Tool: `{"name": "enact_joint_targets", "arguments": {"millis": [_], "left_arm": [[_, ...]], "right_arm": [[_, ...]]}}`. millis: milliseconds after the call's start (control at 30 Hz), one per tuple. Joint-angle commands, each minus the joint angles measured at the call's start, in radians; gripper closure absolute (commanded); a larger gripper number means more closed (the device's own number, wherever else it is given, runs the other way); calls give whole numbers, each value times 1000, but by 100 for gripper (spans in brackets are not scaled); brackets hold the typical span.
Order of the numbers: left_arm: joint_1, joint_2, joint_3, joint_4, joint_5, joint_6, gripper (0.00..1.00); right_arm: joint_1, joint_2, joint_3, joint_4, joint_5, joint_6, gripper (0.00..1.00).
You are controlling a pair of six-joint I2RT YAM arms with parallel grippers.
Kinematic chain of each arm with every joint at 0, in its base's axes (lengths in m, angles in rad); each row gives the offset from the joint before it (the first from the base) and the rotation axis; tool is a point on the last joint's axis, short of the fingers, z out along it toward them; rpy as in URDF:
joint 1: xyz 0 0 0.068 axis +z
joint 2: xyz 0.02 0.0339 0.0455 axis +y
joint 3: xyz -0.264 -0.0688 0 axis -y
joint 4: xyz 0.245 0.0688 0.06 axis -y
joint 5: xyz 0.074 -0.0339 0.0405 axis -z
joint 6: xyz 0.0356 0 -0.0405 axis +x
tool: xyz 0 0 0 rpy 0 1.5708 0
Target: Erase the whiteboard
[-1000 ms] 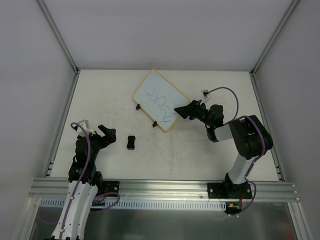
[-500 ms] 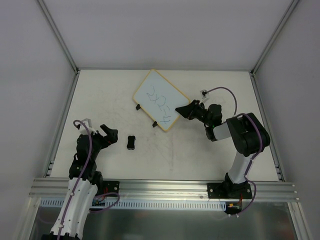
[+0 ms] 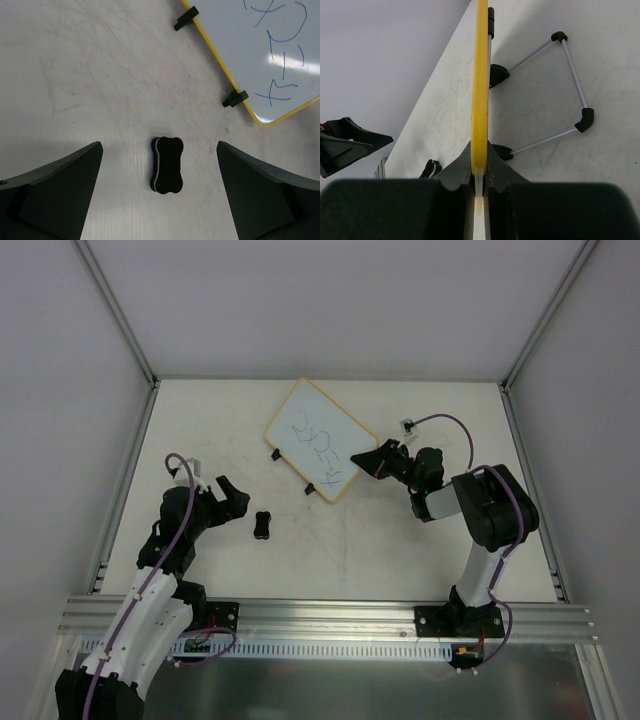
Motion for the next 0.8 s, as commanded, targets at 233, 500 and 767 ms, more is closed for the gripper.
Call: {"name": "enact_joint_targets", "arguments": {"millis": [233,500,767], "left_arm": [[-219,343,204,-50,-95,96,1],[-271,532,287,-216,-132,69,9],[-402,557,301,-254,-221,81,13]], "right_arm": [[-3,12,33,183,-8,-32,100],[-9,28,48,187,-27,-9,100],[-13,39,57,199,-43,11,100]]}}
